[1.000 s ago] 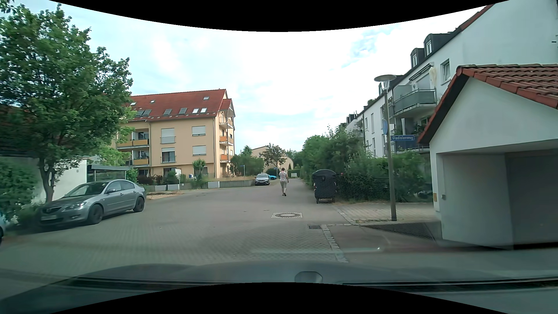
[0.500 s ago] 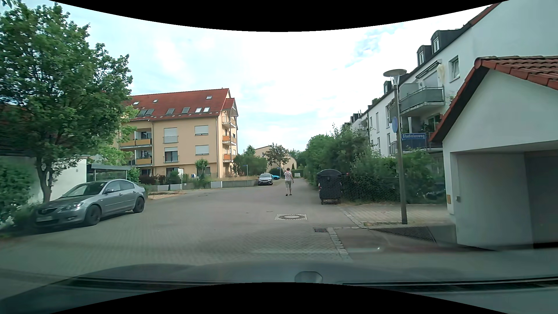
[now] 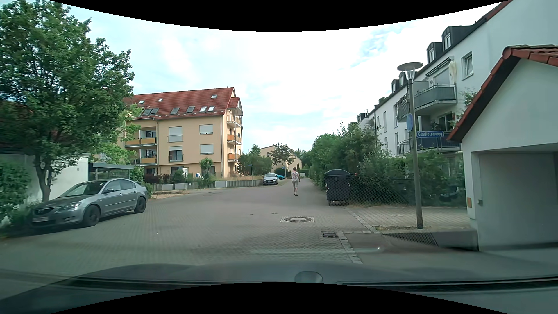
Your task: Follow the waypoints while adhering to traffic rules and regulations
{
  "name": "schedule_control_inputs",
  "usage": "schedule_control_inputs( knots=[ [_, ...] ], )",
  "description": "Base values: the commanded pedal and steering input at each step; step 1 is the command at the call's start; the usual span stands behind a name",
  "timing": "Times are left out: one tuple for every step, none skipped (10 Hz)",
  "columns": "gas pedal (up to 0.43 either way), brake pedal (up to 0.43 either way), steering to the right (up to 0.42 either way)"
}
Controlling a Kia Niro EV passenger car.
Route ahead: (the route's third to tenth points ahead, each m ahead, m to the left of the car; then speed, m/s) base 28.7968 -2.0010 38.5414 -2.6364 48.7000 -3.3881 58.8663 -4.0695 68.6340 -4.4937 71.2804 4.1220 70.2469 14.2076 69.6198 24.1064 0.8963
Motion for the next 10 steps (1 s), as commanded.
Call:
schedule_control_inputs(
  knots=[
    [0.000, 0.024, -0.180],
    [0.000, 0.037, -0.181],
    [0.000, 0.043, -0.180],
    [0.000, 0.043, -0.181],
    [0.000, 0.049, -0.180],
    [0.000, 0.055, -0.177],
    [0.000, 0.061, -0.169],
    [0.000, 0.067, -0.155],
    [0.000, 0.073, -0.136],
    [0.000, 0.073, -0.118]
  ],
)
